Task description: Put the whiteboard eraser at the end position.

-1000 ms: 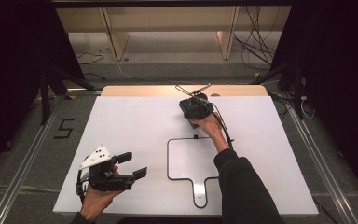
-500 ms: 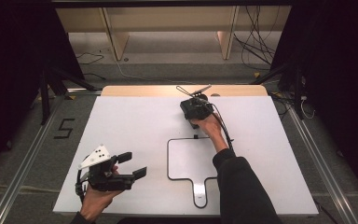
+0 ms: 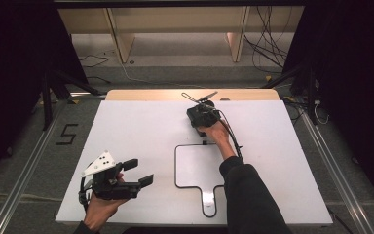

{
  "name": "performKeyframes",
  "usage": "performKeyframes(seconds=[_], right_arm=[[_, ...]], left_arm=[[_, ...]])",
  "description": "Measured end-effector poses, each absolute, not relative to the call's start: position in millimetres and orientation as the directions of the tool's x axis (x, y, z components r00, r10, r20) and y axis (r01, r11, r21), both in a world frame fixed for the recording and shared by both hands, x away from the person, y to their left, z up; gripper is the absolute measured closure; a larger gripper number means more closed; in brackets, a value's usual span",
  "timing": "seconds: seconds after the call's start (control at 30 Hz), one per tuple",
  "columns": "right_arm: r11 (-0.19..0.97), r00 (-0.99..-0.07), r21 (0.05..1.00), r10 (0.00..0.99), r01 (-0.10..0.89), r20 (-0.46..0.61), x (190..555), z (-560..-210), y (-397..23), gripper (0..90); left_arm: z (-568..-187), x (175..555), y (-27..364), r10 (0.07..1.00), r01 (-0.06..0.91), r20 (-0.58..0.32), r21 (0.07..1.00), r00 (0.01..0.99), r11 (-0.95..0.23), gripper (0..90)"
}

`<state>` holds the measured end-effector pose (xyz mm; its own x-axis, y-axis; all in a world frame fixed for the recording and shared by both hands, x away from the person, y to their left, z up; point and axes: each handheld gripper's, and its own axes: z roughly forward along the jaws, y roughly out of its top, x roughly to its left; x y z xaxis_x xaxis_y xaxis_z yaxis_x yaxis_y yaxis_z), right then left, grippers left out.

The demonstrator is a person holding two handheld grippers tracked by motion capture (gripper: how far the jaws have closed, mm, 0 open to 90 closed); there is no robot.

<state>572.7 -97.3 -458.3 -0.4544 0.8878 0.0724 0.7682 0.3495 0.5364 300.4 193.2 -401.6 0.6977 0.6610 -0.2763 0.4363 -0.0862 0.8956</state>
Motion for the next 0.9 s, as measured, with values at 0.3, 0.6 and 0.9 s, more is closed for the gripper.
performKeyframes(seconds=[0.3,0.6,0.9], right_arm=[[0.363,-0.458,0.522,0.887,0.772,0.060,574.2,-463.7,-96.5,40.5],[0.384,-0.468,0.489,0.882,0.783,0.056,574.4,-469.5,-94.4,39.6],[0.375,-0.474,0.527,0.878,0.763,0.061,573.8,-461.2,-95.7,37.0]], left_arm=[[-401.6,300.4,193.1,0.660,0.437,-0.276,0.895,0.699,-0.088,15.6],[-401.8,300.1,192.7,0.658,0.437,-0.276,0.895,0.700,-0.090,15.6],[-401.7,300.2,192.8,0.658,0.437,-0.274,0.894,0.701,-0.094,15.6]])
